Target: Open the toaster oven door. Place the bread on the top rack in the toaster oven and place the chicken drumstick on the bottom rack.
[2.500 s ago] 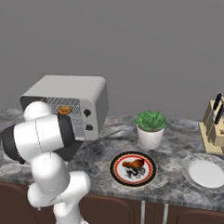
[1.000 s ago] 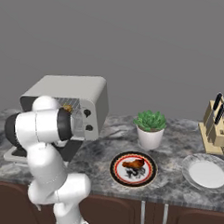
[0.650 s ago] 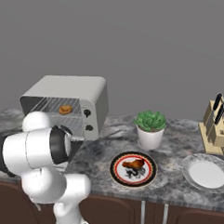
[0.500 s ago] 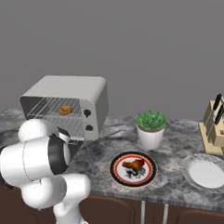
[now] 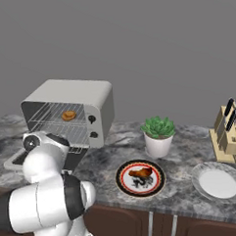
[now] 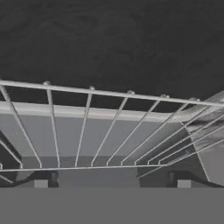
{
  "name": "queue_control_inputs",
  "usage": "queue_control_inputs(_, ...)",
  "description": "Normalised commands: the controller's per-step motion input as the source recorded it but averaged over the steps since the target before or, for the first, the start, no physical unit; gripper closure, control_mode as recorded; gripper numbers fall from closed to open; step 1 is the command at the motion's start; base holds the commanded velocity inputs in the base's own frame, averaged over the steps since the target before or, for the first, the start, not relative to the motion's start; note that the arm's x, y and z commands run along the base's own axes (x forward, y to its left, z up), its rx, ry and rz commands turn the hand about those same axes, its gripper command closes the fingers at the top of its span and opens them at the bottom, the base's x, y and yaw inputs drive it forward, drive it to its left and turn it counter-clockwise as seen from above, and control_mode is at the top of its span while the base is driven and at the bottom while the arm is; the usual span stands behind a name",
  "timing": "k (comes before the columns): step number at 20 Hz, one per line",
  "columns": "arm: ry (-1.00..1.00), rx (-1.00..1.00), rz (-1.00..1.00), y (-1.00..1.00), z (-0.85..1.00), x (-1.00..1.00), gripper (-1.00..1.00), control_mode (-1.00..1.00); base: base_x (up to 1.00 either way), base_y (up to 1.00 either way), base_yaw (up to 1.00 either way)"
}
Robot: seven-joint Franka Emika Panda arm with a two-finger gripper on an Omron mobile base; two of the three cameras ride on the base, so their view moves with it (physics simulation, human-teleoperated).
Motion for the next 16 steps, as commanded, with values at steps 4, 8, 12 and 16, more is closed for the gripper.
queue_control_inputs(4,-0.14,-0.11,-0.03,0.0,1.0,-0.19,-1.0,-1.0,0.0,0.0,0.0)
queue_control_inputs(8,0.0,-0.15,0.0,0.01,1.0,-0.72,-1.0,-1.0,0.0,0.0,0.0)
queue_control_inputs(12,0.06,-0.16,0.0,0.01,1.0,-0.73,-1.0,-1.0,0.0,0.0,0.0)
queue_control_inputs(16,0.14,-0.18,0.0,0.07,1.0,-0.59,-1.0,-1.0,0.0,0.0,0.0)
